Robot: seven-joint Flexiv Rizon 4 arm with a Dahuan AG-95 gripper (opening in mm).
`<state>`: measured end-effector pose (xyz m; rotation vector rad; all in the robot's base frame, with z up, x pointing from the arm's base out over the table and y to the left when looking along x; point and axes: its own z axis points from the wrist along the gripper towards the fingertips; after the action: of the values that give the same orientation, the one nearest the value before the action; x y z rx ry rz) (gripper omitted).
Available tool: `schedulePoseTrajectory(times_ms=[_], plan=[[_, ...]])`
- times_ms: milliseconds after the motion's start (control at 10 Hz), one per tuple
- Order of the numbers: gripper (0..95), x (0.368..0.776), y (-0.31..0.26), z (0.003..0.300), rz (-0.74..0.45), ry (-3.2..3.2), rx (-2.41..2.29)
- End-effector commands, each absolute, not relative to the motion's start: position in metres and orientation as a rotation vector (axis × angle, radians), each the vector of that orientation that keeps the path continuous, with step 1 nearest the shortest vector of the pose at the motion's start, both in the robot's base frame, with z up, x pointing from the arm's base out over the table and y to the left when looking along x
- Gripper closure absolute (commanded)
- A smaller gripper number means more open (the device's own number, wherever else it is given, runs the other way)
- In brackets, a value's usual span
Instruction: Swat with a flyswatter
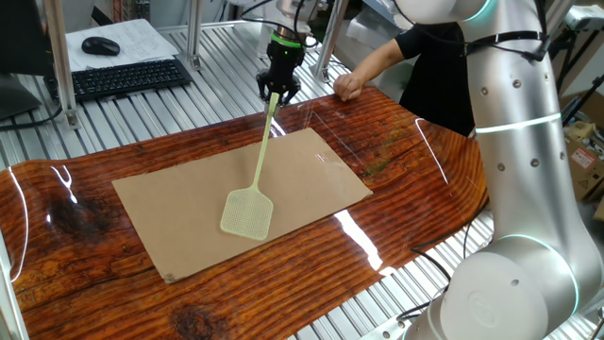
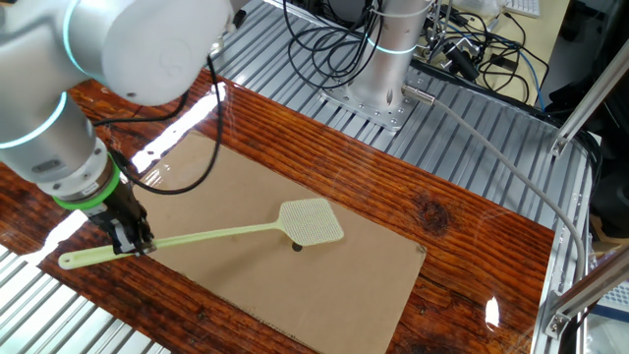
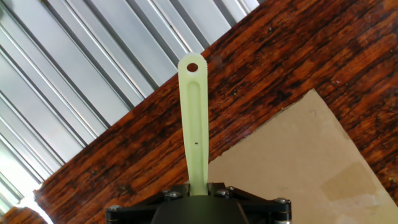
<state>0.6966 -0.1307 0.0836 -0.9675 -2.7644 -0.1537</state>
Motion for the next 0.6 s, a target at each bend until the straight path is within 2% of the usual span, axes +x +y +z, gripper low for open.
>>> schedulePoseTrajectory(times_ms=[100, 600], plan=[[95.0, 0.6985, -0.1306, 0.0842, -0.145, -2.741, -1.017], [95.0, 0.6980, -0.1314, 0.0860, -0.111, -2.679, -1.006]])
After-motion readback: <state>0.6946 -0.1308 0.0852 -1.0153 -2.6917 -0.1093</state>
